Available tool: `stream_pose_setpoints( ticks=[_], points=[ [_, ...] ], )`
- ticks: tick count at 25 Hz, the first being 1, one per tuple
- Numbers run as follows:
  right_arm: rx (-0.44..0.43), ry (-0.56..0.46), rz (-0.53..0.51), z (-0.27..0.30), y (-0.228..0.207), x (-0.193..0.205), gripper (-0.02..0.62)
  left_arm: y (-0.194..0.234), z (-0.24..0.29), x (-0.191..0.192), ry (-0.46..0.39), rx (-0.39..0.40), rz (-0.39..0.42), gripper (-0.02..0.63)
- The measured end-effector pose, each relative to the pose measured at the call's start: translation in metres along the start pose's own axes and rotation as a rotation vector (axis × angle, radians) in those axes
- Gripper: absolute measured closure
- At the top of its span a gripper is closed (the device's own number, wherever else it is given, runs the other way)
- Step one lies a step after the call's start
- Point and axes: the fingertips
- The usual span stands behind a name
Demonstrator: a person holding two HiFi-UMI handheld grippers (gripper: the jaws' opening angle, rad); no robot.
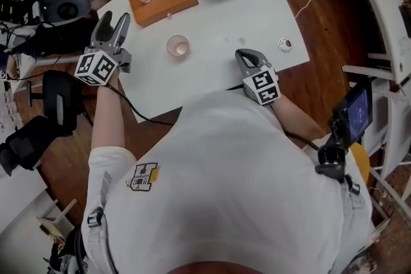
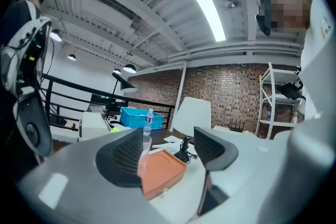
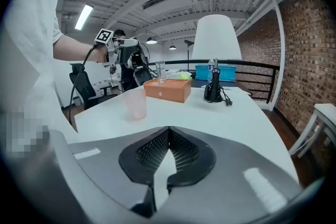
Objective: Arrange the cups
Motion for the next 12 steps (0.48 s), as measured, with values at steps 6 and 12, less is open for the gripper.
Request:
stream_pose_setpoints(
  ticks=[6,12],
  points=[
    [-0.056,-0.002,-0.028,0.006,0.003,0.003,0.595,0.006,-0.035,0.08,0.064,-0.108,-0.117,0.342],
    [-0.087,0.02,-0.035,0.017,0.008,0.011,0.595,-0.001,-0.063,0.181,0.192,-0.196,-0.259,0.406]
  ],
)
Point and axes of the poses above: the fingertips, and each gripper's own axes: z forward along the fingers, y to its left, x out of its underside, and after that the axes turned 11 degrees about -z, right-handed
